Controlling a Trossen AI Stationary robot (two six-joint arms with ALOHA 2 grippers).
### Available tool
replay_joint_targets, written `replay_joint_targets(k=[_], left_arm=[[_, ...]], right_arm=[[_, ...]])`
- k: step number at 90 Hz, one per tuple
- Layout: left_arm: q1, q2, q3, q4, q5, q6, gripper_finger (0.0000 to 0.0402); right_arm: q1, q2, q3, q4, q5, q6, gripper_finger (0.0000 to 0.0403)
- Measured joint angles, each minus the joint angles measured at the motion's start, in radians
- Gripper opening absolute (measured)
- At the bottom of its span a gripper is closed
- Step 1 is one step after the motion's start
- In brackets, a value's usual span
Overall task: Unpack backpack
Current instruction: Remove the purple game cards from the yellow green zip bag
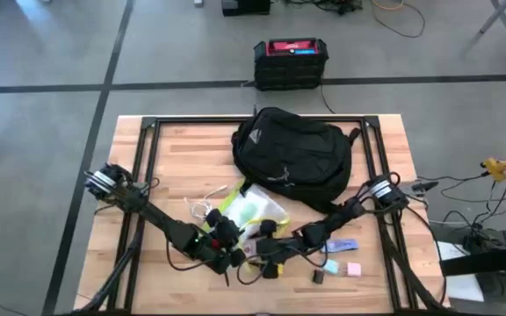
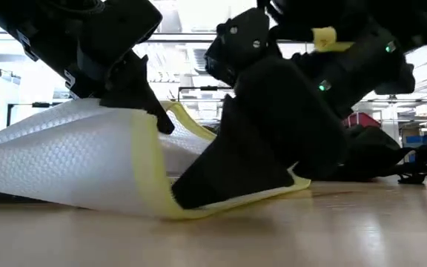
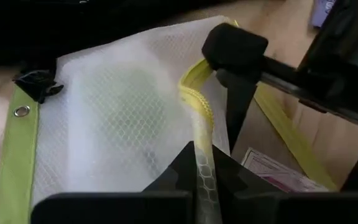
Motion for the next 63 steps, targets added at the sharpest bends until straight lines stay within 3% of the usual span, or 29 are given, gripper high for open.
replay_joint_targets(k=[17,38,63], left_arm=[[0.000,0.000,0.000,-0.002,0.000,0.002,0.0000],[0.000,0.000,0.000,-0.002,0.001,0.007,0.0000],[-0.001,0.000,0.000,-0.003,0.016,0.007,0.0000]], right_arm=[[-0.008,0.009,0.001,0.002,0.010,0.012,0.0374],[-0.009,0.005,0.000,-0.007,0.023,0.000,0.0281],[-0.001,-0.040,-0.004,-0.063,0.016,-0.011,0.0282]])
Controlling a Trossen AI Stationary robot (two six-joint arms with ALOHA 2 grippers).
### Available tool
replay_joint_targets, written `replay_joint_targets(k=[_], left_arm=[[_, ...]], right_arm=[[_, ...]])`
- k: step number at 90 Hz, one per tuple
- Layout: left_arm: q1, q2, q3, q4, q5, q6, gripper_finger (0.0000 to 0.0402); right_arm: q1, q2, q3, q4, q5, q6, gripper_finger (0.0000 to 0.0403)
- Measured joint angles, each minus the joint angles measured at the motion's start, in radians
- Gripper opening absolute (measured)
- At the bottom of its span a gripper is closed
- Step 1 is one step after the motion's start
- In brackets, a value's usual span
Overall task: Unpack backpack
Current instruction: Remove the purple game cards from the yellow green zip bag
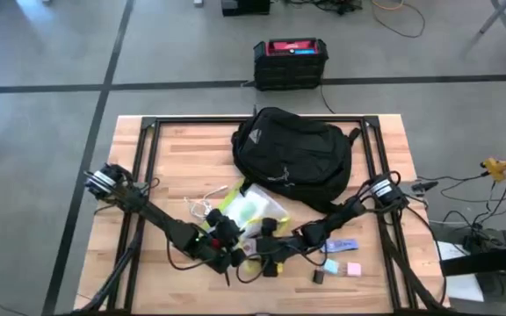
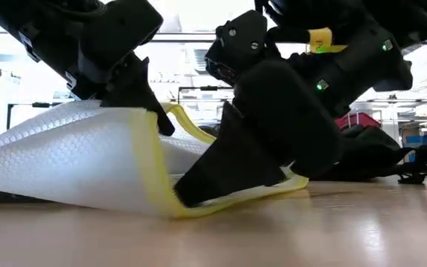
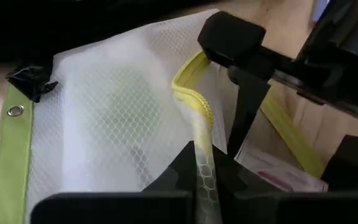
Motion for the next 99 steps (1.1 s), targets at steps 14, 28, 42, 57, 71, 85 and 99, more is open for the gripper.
replay_joint_targets(k=[14,28,42,57,71,85,99], left_arm=[[0.000,0.000,0.000,-0.005,0.006,0.000,0.0000],[-0.002,0.000,0.000,-0.022,0.014,0.000,0.0000],[-0.001,0.000,0.000,-0.029,0.015,0.000,0.0000],[-0.001,0.000,0.000,-0.038,0.014,0.000,0.0000],[-0.001,0.000,0.000,-0.045,0.016,0.000,0.0000],[-0.001,0.000,0.000,-0.050,0.019,0.000,0.0000],[-0.001,0.000,0.000,-0.056,0.026,0.000,0.0000]], right_arm=[[0.023,-0.084,-0.003,-0.155,-0.004,-0.002,0.0282],[0.064,-0.180,-0.003,-0.313,-0.002,0.010,0.0282],[0.122,-0.266,-0.028,-0.444,0.001,0.047,0.0282],[0.207,-0.401,-0.119,-0.454,0.000,0.100,0.0281],[0.264,-0.539,-0.246,-0.469,0.027,0.227,0.0281],[0.324,-0.685,-0.363,-0.493,0.034,0.326,0.0281],[0.382,-0.834,-0.432,-0.558,0.036,0.412,0.0281]])
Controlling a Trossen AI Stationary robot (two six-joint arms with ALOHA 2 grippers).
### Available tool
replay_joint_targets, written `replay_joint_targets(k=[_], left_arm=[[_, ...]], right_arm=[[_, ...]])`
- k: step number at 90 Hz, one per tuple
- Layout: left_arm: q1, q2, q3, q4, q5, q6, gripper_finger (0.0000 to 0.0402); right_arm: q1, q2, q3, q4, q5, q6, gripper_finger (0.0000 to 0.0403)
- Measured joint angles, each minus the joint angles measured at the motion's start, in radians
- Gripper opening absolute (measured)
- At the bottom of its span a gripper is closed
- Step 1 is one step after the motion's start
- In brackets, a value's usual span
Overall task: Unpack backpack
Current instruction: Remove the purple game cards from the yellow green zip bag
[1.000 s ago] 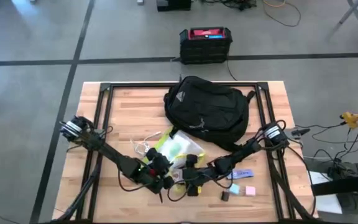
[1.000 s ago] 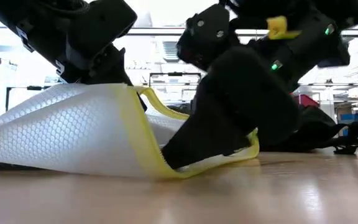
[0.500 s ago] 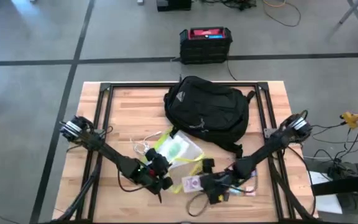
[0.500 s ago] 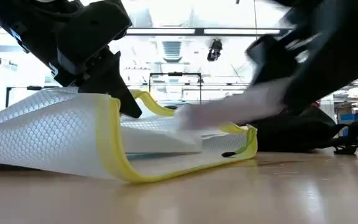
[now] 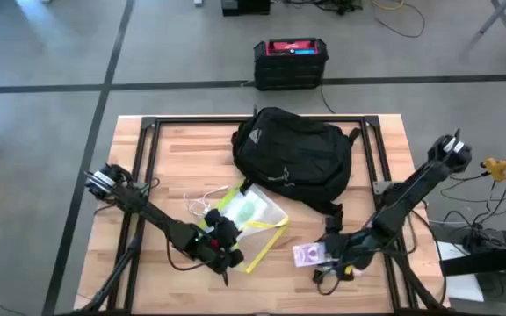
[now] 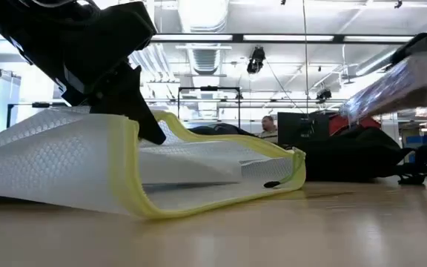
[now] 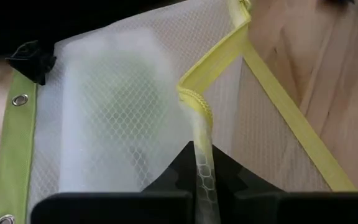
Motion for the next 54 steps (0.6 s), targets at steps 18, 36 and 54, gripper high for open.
replay_joint_targets(k=[18,36,54], left_arm=[[0.000,0.000,0.000,0.001,0.001,-0.004,0.0000],[0.000,0.000,0.014,0.002,0.002,-0.008,0.0000],[0.000,-0.016,0.025,0.000,0.004,-0.008,0.0000]], right_arm=[[0.043,-0.139,-0.061,-0.077,0.031,0.050,0.0281],[0.045,-0.171,-0.120,-0.092,0.024,0.081,0.0281],[0.051,-0.153,-0.140,-0.083,0.020,0.101,0.0282]])
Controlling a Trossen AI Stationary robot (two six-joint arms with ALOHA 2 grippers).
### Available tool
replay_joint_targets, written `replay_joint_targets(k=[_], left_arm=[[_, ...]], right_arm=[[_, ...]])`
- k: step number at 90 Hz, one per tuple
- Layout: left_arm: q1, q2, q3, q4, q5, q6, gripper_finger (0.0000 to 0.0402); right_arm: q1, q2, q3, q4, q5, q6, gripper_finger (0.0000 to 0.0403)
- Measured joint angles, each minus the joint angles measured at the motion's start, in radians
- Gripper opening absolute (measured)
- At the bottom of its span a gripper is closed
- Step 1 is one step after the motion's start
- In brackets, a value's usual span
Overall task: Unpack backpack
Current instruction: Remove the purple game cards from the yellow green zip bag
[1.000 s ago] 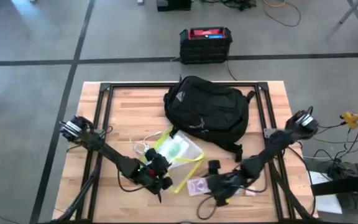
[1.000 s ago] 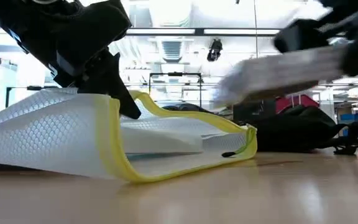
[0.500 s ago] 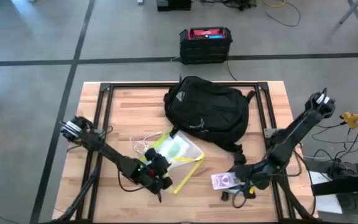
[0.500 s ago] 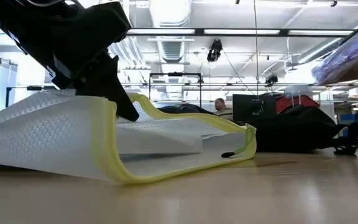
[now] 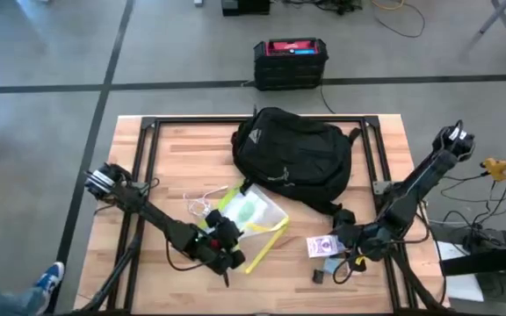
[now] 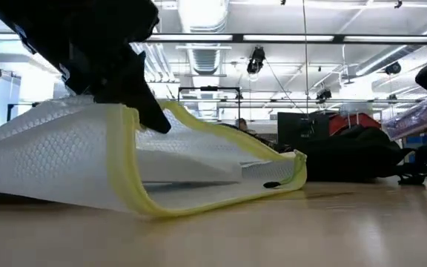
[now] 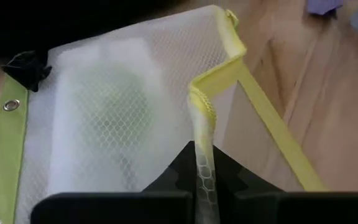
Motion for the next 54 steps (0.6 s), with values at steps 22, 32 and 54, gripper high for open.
replay_joint_targets(k=[22,32,54], left_arm=[[0.000,-0.068,0.001,-0.057,-0.005,0.000,0.0000],[0.001,-0.089,0.002,-0.100,-0.014,0.000,0.0000],[0.003,-0.106,0.002,-0.141,-0.037,0.000,0.0000]], right_arm=[[0.001,0.022,-0.002,0.007,-0.002,-0.007,0.0282],[0.005,0.028,-0.002,0.017,-0.003,-0.007,0.0283],[0.008,0.062,-0.002,0.073,-0.001,-0.034,0.0283]])
